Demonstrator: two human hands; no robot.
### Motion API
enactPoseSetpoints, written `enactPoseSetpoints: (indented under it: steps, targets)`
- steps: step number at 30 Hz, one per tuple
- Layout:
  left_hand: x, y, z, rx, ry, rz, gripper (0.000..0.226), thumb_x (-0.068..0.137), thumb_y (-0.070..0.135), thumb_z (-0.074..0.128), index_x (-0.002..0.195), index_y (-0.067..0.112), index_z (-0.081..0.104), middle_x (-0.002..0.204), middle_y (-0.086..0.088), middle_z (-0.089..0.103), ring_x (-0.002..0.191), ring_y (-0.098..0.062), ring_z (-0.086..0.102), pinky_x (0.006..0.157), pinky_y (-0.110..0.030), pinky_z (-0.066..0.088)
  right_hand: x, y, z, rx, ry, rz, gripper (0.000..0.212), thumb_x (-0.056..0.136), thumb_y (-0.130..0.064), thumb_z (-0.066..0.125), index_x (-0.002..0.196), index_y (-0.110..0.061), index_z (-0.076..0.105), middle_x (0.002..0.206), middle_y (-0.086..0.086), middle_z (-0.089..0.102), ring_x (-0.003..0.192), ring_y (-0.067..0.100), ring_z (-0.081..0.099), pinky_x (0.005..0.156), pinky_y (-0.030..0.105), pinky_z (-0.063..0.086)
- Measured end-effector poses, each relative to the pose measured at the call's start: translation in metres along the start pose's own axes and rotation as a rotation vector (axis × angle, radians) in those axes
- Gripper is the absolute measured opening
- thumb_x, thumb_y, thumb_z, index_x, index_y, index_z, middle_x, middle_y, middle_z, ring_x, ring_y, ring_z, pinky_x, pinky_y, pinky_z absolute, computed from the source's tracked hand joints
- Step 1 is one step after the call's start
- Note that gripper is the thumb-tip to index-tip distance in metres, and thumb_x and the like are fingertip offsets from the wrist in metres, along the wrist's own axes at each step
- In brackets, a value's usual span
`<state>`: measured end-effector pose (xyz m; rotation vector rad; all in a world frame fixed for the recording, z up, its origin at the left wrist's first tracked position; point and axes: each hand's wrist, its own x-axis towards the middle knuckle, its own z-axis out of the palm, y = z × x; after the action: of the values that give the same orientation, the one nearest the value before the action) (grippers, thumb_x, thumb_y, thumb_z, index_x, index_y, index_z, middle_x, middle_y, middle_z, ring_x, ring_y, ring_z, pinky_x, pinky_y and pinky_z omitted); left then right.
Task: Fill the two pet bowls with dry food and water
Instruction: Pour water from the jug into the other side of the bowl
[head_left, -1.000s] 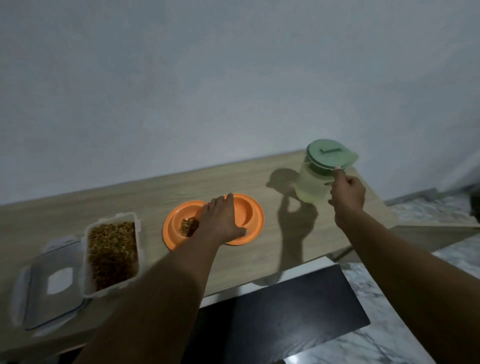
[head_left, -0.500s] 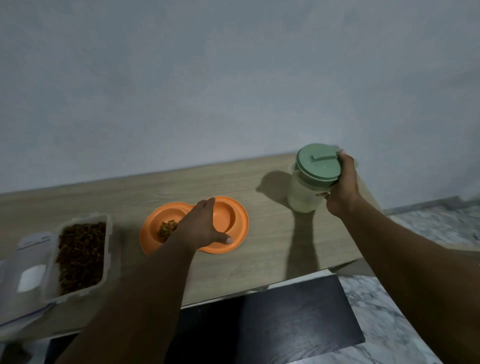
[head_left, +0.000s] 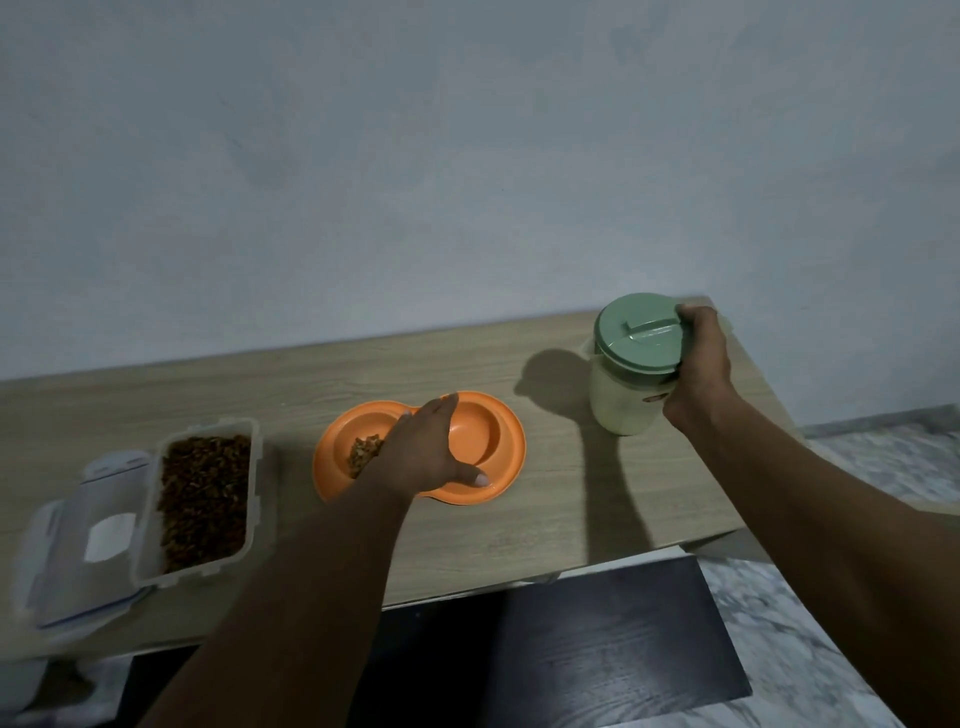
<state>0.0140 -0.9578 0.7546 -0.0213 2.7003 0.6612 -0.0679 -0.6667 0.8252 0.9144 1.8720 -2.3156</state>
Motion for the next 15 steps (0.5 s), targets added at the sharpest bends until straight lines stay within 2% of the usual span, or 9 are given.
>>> enactPoseSetpoints:
  steps: [2, 7, 12, 15]
  targets:
    - [0.001, -0.003, -0.002, -0.014, -0.029, 0.014, 0.132, 0.059, 0.059, 0.086, 0.159, 0.02, 0.01, 0.165, -0.003, 0.017, 0.152, -0.022, 0.016, 0.124, -0.044, 0.005, -0.005, 0.002, 0.009, -0.009, -0.032, -0.017, 0.027, 0.081, -0.051, 0.06, 0.088, -0.027, 0.072, 0.09, -0.001, 0.077, 0.088, 0.027, 0.071, 0.059, 0.029, 0.044]
    - [0.004, -0.009, -0.003, -0.038, -0.038, 0.025, 0.132, 0.06, 0.056, 0.087, 0.159, 0.021, 0.008, 0.165, -0.003, 0.016, 0.152, -0.023, 0.015, 0.124, -0.043, 0.003, -0.023, 0.004, 0.04, -0.032, -0.1, -0.041, 0.022, 0.085, -0.046, 0.063, 0.087, -0.026, 0.071, 0.087, -0.001, 0.076, 0.083, 0.024, 0.07, 0.063, 0.03, 0.047]
    - [0.005, -0.01, -0.003, -0.035, -0.035, 0.028, 0.132, 0.06, 0.057, 0.087, 0.159, 0.022, 0.008, 0.165, -0.004, 0.017, 0.152, -0.023, 0.015, 0.124, -0.041, 0.005, -0.034, 0.008, 0.065, -0.083, -0.135, -0.083, 0.036, 0.08, -0.048, 0.066, 0.098, -0.019, 0.074, 0.1, 0.008, 0.078, 0.095, 0.031, 0.073, 0.076, 0.04, 0.055]
    - [0.005, -0.011, -0.003, -0.041, -0.041, 0.038, 0.132, 0.061, 0.056, 0.086, 0.159, 0.021, 0.005, 0.166, -0.005, 0.014, 0.152, -0.022, 0.013, 0.123, -0.04, 0.003, -0.038, 0.012, 0.075, -0.126, -0.145, -0.107, 0.042, 0.081, -0.048, 0.066, 0.104, -0.014, 0.073, 0.105, 0.014, 0.076, 0.095, 0.032, 0.072, 0.072, 0.038, 0.055]
